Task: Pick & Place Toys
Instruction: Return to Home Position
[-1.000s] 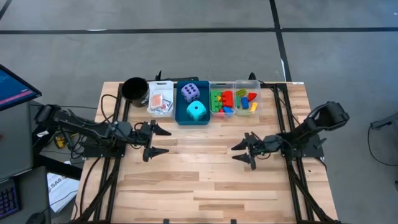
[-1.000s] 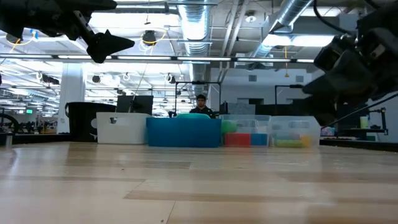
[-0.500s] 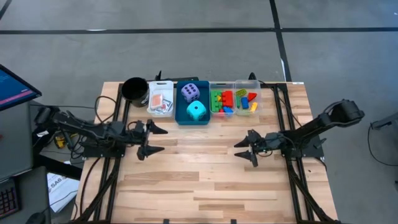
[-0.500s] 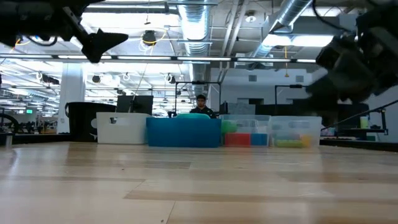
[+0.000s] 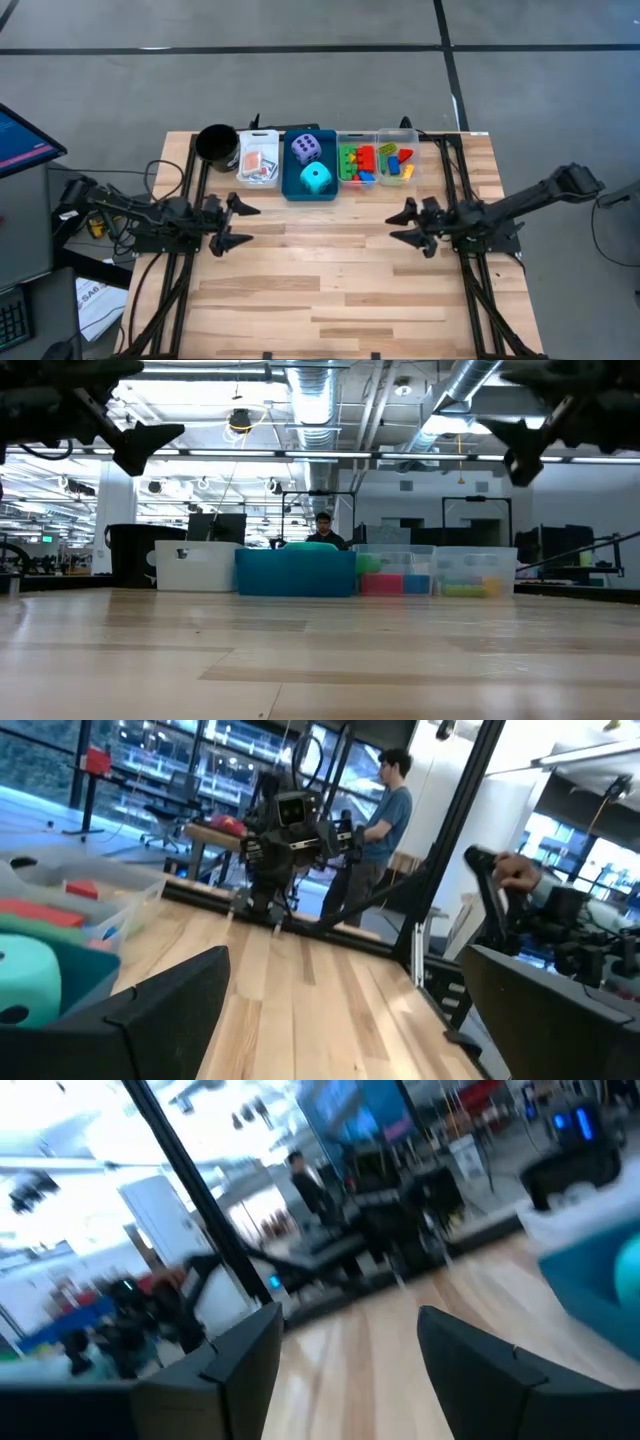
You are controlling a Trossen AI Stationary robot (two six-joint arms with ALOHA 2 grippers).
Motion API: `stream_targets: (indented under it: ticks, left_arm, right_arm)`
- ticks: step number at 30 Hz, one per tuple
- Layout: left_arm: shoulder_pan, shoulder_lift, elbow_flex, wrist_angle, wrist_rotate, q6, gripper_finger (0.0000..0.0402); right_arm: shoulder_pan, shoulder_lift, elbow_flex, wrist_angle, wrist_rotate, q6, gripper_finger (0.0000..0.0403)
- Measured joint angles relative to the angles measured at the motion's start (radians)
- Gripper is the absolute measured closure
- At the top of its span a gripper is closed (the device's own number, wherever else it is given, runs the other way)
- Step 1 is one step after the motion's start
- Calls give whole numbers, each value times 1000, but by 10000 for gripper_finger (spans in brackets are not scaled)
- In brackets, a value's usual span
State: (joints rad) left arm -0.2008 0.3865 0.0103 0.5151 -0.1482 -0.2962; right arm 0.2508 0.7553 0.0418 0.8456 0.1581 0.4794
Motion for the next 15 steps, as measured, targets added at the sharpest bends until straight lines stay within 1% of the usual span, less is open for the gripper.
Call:
stream_targets:
  ticks: [15]
  left_arm:
    - [0, -179, -1, 4, 0, 0, 10]
  right_arm:
    - [0, -356, -15, 17, 0, 0, 174]
